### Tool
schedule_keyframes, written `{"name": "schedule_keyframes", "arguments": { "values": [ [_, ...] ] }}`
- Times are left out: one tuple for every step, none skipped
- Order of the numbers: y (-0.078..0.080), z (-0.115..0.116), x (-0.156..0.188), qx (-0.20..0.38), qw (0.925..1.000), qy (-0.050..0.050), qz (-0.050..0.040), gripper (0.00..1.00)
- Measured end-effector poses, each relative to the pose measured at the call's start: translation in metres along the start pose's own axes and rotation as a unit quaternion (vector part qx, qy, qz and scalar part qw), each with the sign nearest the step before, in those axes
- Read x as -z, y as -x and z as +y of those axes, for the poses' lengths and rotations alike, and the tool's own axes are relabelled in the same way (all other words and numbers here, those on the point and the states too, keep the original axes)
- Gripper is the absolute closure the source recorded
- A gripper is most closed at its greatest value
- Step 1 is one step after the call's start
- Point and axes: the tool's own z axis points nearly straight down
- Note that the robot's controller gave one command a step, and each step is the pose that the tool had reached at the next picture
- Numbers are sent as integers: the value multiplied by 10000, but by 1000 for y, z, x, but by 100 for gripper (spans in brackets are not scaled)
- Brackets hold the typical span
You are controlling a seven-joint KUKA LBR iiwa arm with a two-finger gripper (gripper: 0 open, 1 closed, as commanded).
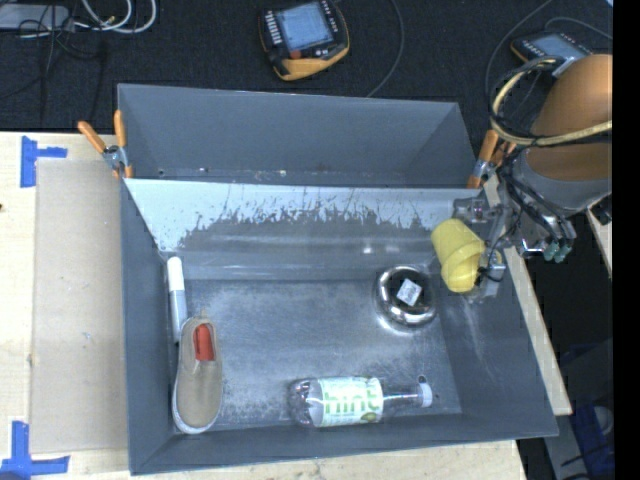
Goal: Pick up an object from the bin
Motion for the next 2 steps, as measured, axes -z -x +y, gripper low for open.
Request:
{"name": "schedule_keyframes", "arguments": {
  "values": [
    [-40,17,14,1297,9916,4,7,0],
    [13,70,-24,2024,9793,23,4,0]
  ]
}}
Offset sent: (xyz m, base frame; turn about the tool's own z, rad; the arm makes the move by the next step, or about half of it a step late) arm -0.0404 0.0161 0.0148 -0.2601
